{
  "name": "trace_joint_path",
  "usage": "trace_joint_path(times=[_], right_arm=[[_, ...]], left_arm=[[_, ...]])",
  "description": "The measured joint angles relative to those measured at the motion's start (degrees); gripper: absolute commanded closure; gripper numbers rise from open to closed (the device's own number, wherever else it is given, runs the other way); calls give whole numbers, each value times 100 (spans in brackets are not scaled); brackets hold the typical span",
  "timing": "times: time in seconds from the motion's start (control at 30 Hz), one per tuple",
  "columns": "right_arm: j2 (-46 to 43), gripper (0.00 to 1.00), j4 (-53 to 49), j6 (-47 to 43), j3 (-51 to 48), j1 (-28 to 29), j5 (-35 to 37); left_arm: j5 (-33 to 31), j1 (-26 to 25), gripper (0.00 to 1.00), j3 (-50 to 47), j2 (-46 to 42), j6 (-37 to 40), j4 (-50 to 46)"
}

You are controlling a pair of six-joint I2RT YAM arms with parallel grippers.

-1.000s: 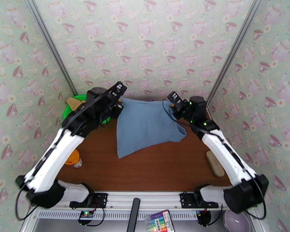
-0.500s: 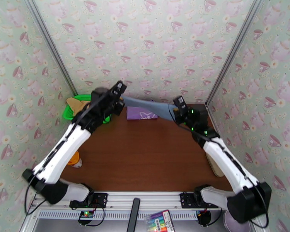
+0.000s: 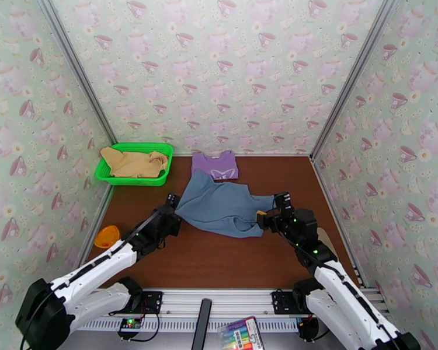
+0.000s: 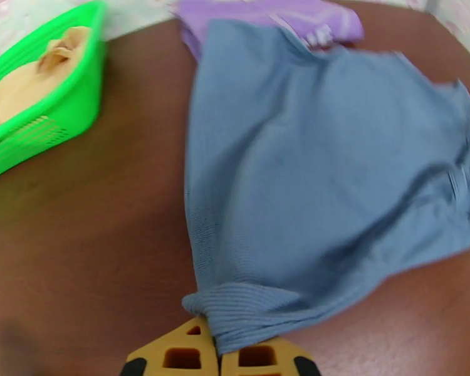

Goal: Fold and stack the mixed laundry pile

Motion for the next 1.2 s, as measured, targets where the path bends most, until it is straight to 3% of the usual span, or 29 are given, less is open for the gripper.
trace_joint_path(times=[0.1, 0.2, 0.23, 0.43, 0.6, 0.7, 1.2], right_arm=[[332, 8, 28, 46, 361, -4, -671], [1045, 32, -116, -109, 885, 39, -1585], [1346, 35, -354, -286, 1172, 90, -1731], [2282, 24, -2127, -2186, 2798, 402, -966], [2601, 23, -3432, -4728, 3008, 404, 199], [3209, 24, -3919, -5528, 3008, 396, 317], [4590, 16, -3482, -6175, 2791, 400, -249]], left_arm=[[-358, 0, 100, 0, -70, -179, 155], [-680, 2, 100, -7, -79, -332, 210], [-789, 7, 100, -22, -79, -389, 214], [-1327, 157, 100, -133, -79, -678, 157], [-1368, 227, 100, -133, -79, -796, 144], [-1342, 227, 100, -133, -81, -855, 142], [-1174, 271, 100, -155, -184, -872, 149]])
